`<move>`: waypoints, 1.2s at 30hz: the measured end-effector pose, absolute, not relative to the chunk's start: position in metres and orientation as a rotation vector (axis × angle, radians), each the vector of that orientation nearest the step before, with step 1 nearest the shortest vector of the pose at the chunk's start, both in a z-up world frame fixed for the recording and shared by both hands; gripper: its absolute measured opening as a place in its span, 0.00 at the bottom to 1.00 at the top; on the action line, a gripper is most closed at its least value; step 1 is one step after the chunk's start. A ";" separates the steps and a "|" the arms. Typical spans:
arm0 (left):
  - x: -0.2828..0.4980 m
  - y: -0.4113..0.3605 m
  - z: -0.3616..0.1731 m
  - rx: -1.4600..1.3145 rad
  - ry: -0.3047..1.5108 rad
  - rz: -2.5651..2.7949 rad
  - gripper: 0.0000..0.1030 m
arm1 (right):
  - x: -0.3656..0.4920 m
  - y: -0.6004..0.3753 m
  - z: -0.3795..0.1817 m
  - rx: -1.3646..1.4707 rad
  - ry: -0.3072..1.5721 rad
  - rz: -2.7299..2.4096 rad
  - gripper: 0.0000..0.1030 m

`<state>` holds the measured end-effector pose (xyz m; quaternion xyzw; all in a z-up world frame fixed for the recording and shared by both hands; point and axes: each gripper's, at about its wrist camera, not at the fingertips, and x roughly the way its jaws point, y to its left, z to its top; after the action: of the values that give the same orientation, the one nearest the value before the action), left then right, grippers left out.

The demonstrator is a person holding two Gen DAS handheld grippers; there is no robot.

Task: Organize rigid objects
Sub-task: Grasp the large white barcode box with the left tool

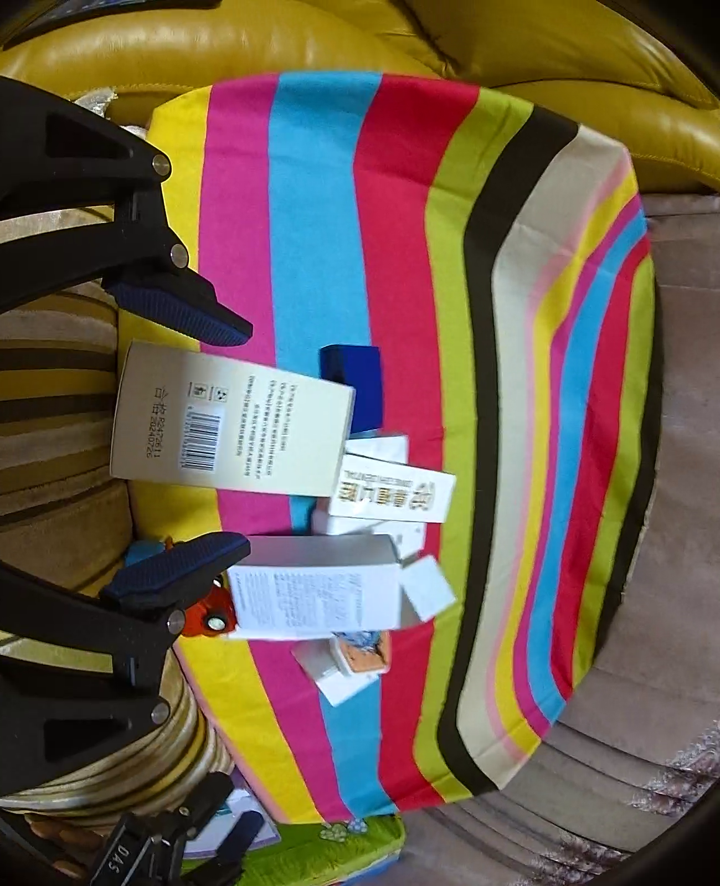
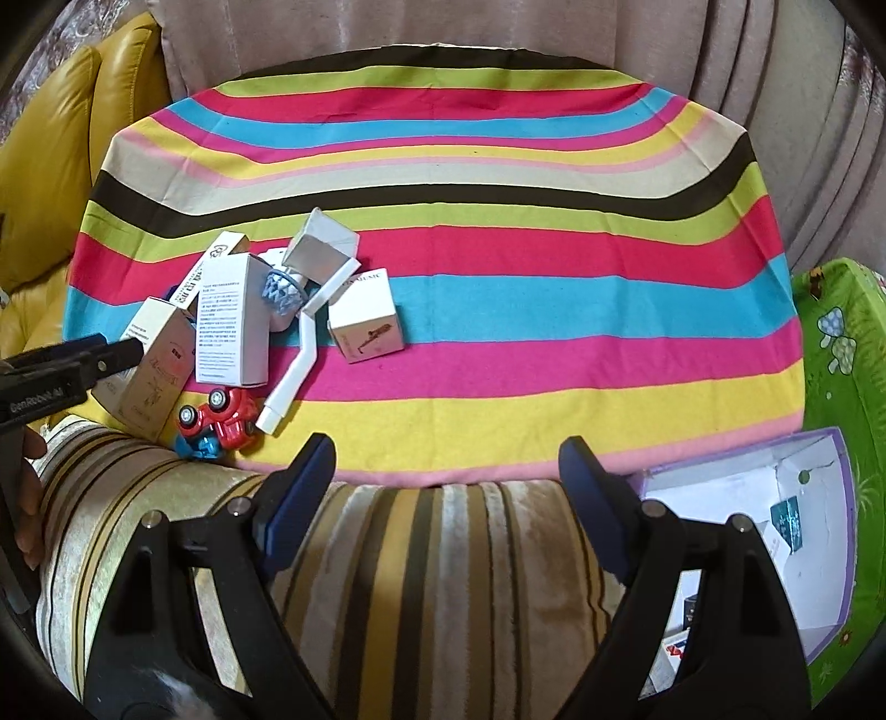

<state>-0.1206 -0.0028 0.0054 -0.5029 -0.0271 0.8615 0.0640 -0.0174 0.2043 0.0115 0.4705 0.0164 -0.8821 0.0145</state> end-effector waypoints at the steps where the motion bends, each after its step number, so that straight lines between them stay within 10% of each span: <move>1: -0.121 -0.002 0.003 -1.530 -0.072 2.598 0.68 | -0.019 0.202 0.011 1.462 0.052 -2.744 0.82; 36: -0.118 -0.038 -0.008 -1.503 -0.338 2.622 0.53 | -0.091 0.088 -0.005 1.455 0.102 -2.638 0.82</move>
<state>-0.1184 -0.0384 -0.0080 -0.4937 -0.1110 0.8611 0.0502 -0.0912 0.0881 -0.0050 0.4816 0.0336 -0.8735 0.0634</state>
